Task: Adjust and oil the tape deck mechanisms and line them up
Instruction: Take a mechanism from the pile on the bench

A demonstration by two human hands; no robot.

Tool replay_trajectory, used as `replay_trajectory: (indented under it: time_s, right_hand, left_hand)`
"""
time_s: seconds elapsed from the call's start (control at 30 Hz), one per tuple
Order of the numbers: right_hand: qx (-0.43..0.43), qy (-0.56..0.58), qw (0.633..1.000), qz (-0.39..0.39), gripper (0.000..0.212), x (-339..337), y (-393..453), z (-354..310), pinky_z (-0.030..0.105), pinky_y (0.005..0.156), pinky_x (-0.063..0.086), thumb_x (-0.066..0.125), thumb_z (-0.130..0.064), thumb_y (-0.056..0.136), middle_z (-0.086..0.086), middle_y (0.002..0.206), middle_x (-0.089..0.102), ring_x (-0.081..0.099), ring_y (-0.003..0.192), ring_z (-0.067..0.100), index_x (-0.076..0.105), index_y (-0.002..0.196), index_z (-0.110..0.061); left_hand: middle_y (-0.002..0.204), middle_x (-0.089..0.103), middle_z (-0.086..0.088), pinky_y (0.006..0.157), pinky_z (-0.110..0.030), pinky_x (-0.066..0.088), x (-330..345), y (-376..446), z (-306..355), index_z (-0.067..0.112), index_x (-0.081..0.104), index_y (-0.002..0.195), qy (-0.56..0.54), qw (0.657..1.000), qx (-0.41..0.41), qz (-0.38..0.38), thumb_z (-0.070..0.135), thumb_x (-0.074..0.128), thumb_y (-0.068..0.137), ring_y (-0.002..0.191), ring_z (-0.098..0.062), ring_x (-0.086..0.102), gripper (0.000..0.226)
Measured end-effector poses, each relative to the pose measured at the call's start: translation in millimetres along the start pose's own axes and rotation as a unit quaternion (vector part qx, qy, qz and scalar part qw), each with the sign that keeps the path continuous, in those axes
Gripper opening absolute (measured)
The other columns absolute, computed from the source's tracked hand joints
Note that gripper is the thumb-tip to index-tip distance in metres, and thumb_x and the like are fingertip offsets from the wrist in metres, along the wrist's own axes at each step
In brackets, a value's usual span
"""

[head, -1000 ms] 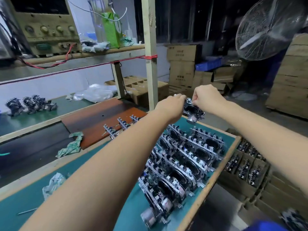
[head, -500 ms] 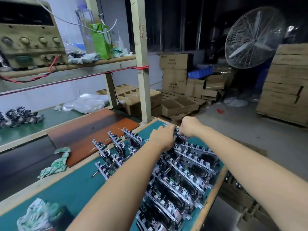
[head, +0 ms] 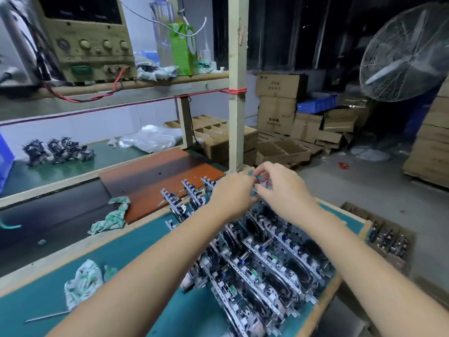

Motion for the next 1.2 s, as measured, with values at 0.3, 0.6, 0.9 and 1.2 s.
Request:
replay_trajectory:
  time_s: [0.3, 0.6, 0.9, 1.2]
  right_hand:
    - [-0.153, 0.270, 0.945, -0.102, 0.006, 52, -132, -170, 0.021, 0.071, 0.044, 0.057, -0.035, 0.087, -0.018, 0.085, 0.060, 0.056, 0.080, 0.003, 0.056, 0.092, -0.032]
    - [-0.322, 0.192, 0.856, -0.355, 0.018, 209, -246, -343, 0.034, 0.081, 0.036, 0.038, -0.030, 0.100, 0.003, 0.111, 0.061, 0.052, 0.103, 0.023, 0.051, 0.107, -0.020]
    - [-0.437, 0.181, 0.780, -0.409, 0.021, 258, -324, -455, 0.038, 0.084, 0.041, 0.046, -0.029, 0.095, 0.008, 0.112, 0.059, 0.048, 0.109, 0.026, 0.053, 0.109, -0.015]
    - [-0.400, 0.300, 0.702, -0.507, 0.036, 288, -394, -606, 0.039, 0.099, 0.039, 0.048, -0.010, 0.094, 0.017, 0.124, 0.057, 0.050, 0.116, 0.034, 0.051, 0.129, -0.006]
  left_hand:
    - [0.069, 0.050, 0.021, 0.059, -0.016, 0.037, -107, -232, -83, 0.036, 0.050, 0.073, -0.050, 0.982, -0.127, 0.134, 0.047, 0.060, 0.080, 0.072, 0.004, 0.048, 0.016]
    - [0.074, 0.054, 0.021, 0.060, -0.013, 0.035, -68, -486, -175, 0.047, 0.040, 0.073, -0.034, 0.897, -0.438, 0.054, 0.043, 0.058, 0.088, 0.074, 0.011, 0.047, 0.023]
    - [0.099, 0.067, -0.007, 0.071, -0.046, 0.054, -135, -625, -201, 0.014, 0.071, 0.095, 0.179, 0.846, -0.496, 0.076, 0.043, 0.044, 0.075, 0.090, -0.031, 0.066, 0.044]
    - [0.121, 0.055, -0.024, 0.085, -0.062, 0.045, -204, -766, -231, 0.008, 0.061, 0.120, 0.264, 0.700, -0.664, 0.005, 0.039, 0.095, 0.038, 0.109, -0.046, 0.052, 0.094]
Point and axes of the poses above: each hand's wrist, its own y-axis towards the middle knuckle, its own x-axis out of the palm, z = x × y, the point moved 10 cm from there along y, towards the middle knuckle
